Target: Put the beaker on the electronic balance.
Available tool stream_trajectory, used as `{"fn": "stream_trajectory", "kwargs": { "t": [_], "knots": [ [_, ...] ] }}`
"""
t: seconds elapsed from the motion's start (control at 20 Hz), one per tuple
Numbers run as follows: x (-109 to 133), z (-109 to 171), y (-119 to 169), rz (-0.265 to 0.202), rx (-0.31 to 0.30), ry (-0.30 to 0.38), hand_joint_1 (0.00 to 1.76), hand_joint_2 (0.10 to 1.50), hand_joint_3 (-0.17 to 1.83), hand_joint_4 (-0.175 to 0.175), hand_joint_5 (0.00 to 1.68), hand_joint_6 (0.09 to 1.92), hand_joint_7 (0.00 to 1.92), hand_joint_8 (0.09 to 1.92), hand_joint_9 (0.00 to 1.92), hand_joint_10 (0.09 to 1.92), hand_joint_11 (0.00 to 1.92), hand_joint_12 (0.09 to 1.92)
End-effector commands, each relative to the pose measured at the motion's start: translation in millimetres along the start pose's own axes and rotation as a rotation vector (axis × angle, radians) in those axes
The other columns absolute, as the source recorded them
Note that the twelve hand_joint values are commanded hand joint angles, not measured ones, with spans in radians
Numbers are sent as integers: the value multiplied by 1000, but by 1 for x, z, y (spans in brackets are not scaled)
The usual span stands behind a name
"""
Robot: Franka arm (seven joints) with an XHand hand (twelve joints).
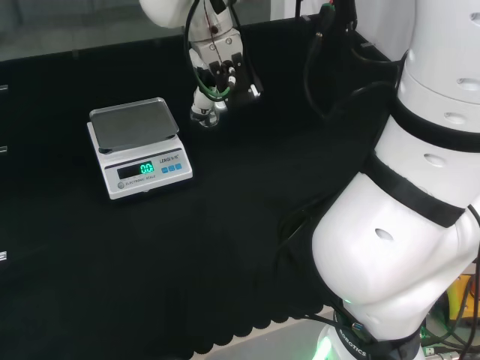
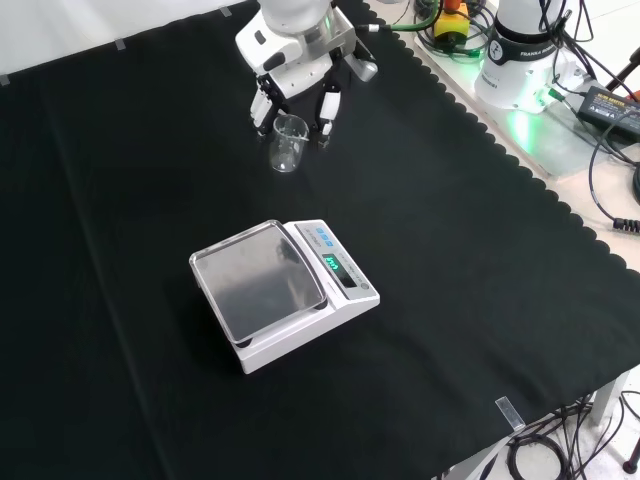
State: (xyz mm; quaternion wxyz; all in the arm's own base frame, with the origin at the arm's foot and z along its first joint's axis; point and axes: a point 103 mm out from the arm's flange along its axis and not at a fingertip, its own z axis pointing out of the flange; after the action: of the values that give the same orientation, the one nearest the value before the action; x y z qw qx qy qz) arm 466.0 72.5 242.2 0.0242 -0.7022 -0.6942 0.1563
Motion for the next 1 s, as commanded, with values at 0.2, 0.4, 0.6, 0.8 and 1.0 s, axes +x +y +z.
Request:
{"fn": "stream_trajectory", "kwargs": {
  "t": [0.2,0.4,0.6,0.8,1.0],
  "knots": [
    [14,-19,16,-51,-4,25,1159,1073,52,-175,1002,967,1106,827,1512,364,1636,445],
    [23,-32,30,-105,33,56,1159,1074,51,-175,1002,967,1107,827,1511,365,1634,445],
    [31,-46,46,-171,86,80,1159,1075,49,-175,1002,967,1107,828,1510,367,1630,443],
    [40,-61,63,-225,118,80,1159,1076,47,-175,1002,967,1107,828,1508,368,1625,441],
    [55,-69,80,-269,129,70,1159,1076,45,-175,1003,966,1107,829,1505,369,1620,440]
  ]
}}
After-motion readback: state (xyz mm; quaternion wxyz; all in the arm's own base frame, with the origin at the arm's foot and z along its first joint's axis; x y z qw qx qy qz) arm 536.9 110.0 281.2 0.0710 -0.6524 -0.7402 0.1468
